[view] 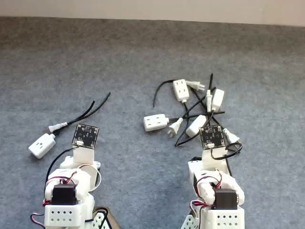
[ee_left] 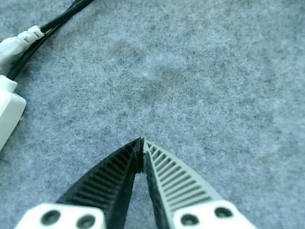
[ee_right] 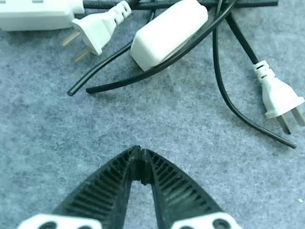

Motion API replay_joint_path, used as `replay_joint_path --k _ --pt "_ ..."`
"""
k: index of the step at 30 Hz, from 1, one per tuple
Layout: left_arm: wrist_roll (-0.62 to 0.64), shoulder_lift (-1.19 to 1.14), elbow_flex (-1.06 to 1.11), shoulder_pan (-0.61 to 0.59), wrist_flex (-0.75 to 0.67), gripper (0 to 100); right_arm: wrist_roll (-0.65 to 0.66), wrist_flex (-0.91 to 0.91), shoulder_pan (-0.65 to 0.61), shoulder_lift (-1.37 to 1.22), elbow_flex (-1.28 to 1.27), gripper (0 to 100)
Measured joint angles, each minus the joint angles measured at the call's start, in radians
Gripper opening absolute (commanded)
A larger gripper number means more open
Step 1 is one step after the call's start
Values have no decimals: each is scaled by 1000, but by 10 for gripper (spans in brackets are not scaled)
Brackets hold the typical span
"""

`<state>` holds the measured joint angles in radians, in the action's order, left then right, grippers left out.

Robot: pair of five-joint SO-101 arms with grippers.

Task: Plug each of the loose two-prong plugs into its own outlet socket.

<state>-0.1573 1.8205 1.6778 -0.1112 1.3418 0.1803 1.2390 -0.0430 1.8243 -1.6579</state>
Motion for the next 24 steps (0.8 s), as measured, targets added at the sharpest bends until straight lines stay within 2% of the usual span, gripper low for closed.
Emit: replay_joint_path --k 13,24 --pt "0 0 -5 -5 -9 6 0 0 0 0 0 8" --pt "0 -2 -149 -6 -259 7 0 0 0 0 0 8"
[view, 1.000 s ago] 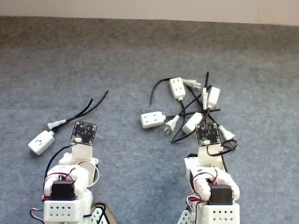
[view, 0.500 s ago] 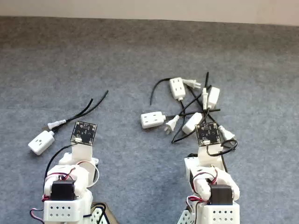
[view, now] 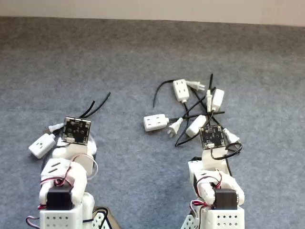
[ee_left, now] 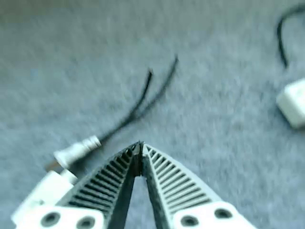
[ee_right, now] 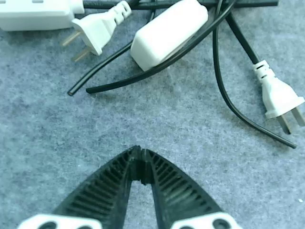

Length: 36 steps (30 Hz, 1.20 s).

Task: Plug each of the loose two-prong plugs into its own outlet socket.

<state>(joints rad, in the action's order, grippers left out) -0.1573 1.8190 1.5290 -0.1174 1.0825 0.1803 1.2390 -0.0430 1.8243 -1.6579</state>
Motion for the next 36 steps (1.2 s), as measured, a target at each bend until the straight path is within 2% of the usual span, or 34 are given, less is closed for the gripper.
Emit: replay_joint_path --k 3,8,12,16,20,26,33,36 --pt "-31 0 -91 0 -69 7 0 0 0 0 0 8" --pt "-210 0 -221 0 -120 40 0 0 0 0 0 8" --pt "-270 5 -298 -11 -66 162 0 0 0 0 0 8" --pt "-264 6 -338 -87 28 168 0 0 0 0 0 8" --pt "-262 -94 -397 -175 84 168 0 0 0 0 0 8" --pt "-276 -545 -704 -285 209 169 0 0 0 0 0 8" --pt "-603 -1289 -1212 -331 577 171 0 0 0 0 0 8" --pt "-738 -1537 -1389 -402 654 171 0 0 0 0 0 8"
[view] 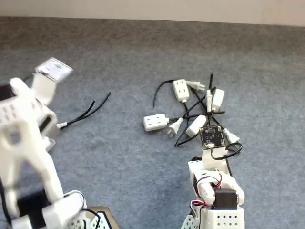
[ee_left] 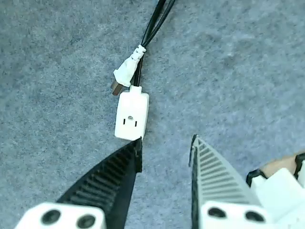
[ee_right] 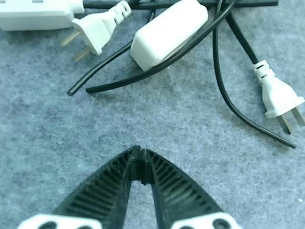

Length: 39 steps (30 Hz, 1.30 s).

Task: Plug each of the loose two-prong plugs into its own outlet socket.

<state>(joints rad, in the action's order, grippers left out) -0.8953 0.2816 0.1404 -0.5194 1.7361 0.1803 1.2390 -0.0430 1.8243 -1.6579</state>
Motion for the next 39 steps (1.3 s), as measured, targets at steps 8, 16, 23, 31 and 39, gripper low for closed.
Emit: replay_joint_path --k 8,16,23,31,39 --pt "-371 -358 -149 -181 18 168 0 0 0 0 0 8" --pt "-462 -509 -149 -219 18 168 0 0 0 0 0 8" --pt "-466 -552 -149 -221 -112 168 0 0 0 0 0 8" --pt "-466 -638 -149 -235 -227 168 0 0 0 0 0 8" --pt "-470 -721 -166 -230 -226 168 0 0 0 0 0 8"
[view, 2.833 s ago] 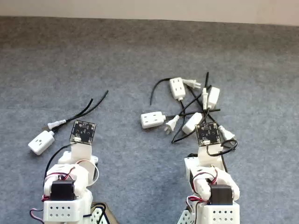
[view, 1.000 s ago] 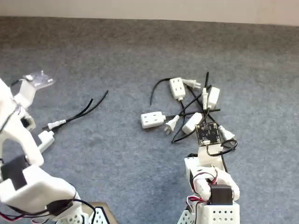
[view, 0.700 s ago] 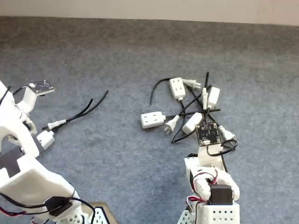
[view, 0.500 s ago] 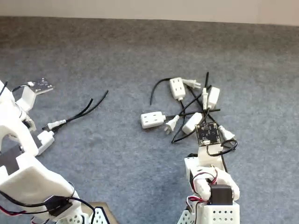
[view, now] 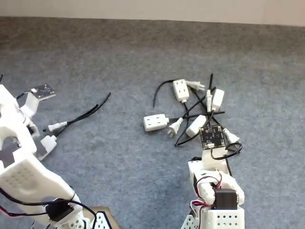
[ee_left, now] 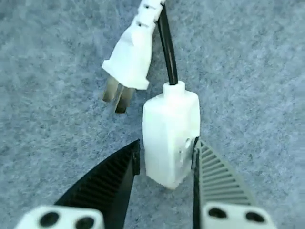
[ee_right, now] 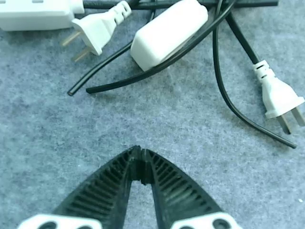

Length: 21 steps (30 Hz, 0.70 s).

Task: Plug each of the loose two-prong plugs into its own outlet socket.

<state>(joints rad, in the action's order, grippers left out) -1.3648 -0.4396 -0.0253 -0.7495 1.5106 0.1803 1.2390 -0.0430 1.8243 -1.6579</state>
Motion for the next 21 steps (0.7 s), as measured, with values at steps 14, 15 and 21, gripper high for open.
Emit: replay_joint_path --k 14,15,21 --pt "-2 -34 0 46 166 22 0 0 0 0 0 8" --pt "-2 -34 0 51 170 20 0 0 0 0 0 8" --pt "-2 -34 -15 55 173 7 0 0 0 0 0 8"
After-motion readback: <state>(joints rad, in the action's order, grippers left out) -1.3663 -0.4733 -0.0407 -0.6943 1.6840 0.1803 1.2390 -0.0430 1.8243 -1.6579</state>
